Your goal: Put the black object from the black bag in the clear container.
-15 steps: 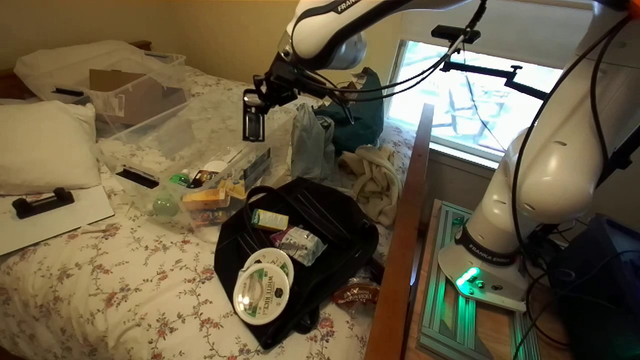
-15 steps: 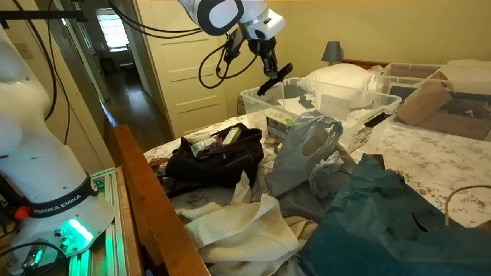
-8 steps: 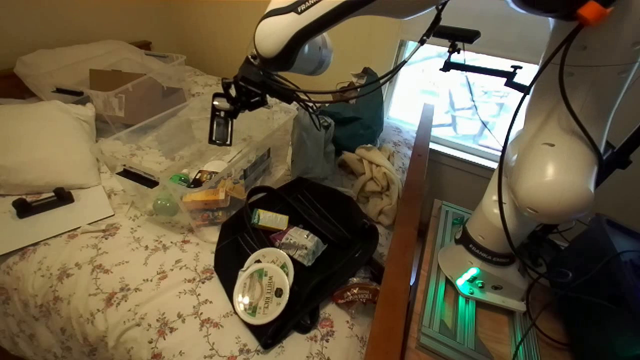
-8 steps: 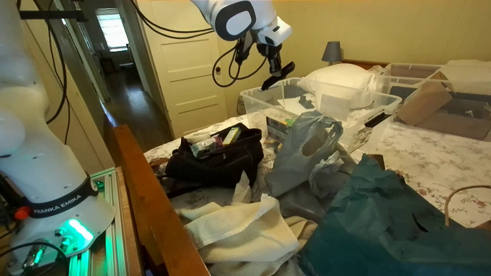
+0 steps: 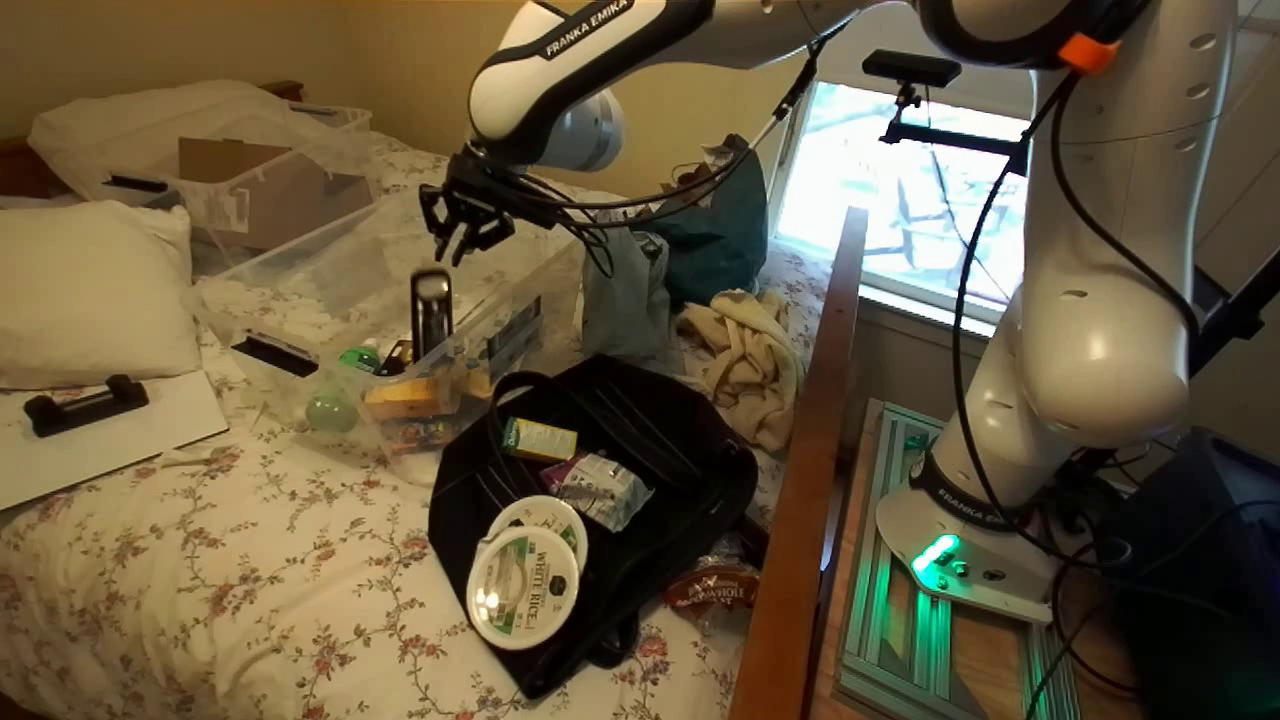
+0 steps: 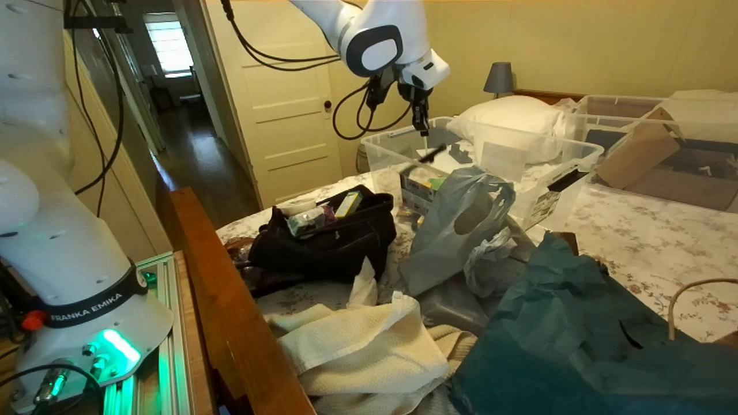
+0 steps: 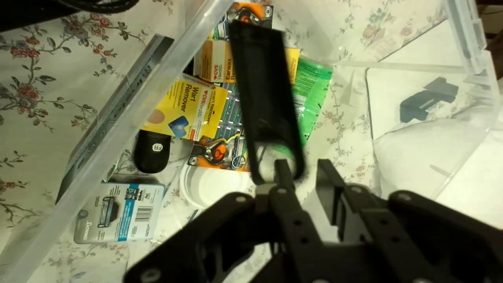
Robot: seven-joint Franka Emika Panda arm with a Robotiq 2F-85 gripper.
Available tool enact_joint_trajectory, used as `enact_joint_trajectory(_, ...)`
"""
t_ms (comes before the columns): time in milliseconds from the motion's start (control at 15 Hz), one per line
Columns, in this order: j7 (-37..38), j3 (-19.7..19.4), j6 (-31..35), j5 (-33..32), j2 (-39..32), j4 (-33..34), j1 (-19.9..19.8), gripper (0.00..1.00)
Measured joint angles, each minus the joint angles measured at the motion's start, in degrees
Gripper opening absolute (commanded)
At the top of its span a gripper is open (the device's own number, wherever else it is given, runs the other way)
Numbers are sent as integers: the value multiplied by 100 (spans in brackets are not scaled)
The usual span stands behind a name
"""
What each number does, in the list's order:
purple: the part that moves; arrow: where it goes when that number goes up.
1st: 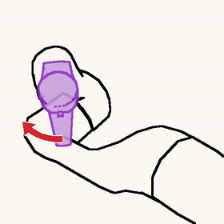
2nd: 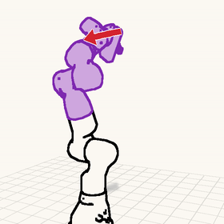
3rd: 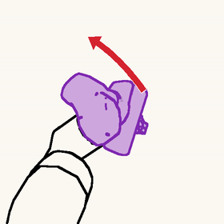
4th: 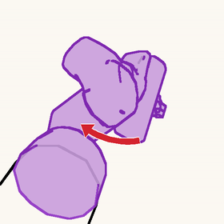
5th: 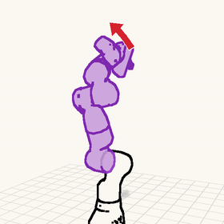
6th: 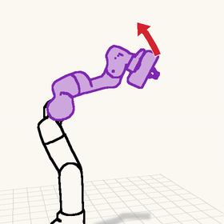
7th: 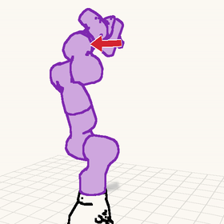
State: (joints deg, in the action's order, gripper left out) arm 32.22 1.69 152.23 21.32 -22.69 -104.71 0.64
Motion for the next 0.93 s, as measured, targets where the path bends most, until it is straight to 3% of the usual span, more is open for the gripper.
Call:
enact_joint_trajectory(400,-16,-38,-856,-66,72,247,28,96)
enact_joint_trajectory(667,-134,-174,-1151,-583,437,14,124,100)
enact_joint_trajectory(933,-863,-222,-1143,-1104,904,-524,119,100)
